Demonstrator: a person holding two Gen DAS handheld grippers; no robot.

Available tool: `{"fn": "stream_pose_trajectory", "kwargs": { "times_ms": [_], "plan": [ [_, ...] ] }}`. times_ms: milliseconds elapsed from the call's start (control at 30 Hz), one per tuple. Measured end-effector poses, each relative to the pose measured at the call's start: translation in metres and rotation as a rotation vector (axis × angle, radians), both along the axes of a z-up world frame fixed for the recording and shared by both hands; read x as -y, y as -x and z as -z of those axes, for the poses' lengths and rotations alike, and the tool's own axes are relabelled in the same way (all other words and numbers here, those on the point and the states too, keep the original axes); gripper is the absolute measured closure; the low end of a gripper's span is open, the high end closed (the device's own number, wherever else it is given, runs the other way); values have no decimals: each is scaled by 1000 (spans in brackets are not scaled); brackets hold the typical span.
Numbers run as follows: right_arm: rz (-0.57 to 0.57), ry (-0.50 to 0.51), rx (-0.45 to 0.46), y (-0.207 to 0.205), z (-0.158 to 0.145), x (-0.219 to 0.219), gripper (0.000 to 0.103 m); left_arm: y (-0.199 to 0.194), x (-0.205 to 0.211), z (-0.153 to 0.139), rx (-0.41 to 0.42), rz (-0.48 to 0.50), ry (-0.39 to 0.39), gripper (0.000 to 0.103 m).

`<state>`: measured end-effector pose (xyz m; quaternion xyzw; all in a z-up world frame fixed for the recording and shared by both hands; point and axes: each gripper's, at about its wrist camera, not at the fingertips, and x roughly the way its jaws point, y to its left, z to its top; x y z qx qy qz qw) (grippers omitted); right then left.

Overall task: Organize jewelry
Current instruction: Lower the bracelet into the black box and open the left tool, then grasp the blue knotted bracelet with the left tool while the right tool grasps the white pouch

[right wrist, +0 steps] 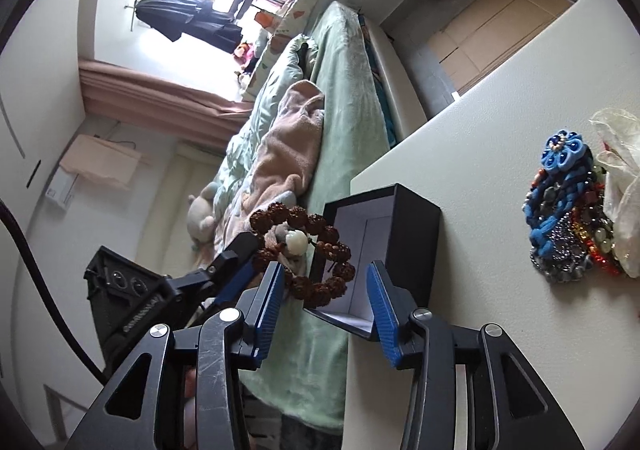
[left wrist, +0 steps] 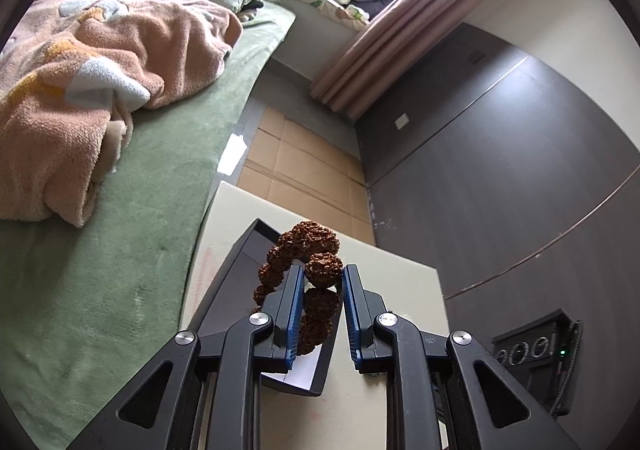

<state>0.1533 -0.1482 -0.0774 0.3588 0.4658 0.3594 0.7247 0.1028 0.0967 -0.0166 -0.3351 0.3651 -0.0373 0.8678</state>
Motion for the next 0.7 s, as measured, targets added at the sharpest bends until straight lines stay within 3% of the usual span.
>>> {"fn": "stream_pose_trajectory", "kwargs": {
  "times_ms": [100, 200, 233, 400, 600, 700],
  "plan": [
    [13, 18, -9, 0, 1, 6, 59, -4, 4, 3, -13, 6, 14, 79],
    [31, 31, -16, 0, 1, 14, 59, -7, 11, 6, -40, 23, 10, 51],
    [37, 33, -16, 0, 0, 18, 59, -6, 12, 6, -36, 14, 8, 47],
    [84, 43, -9, 2, -6, 42, 59, -5, 24, 5, -29, 30, -2, 46],
    [172, 123, -9, 7, -13, 81, 59, -8, 48, 5, -27, 77, -26, 46],
    [215, 160, -22, 11, -13, 102, 49, -10, 63, 5, -25, 107, -42, 46]
  ]
}}
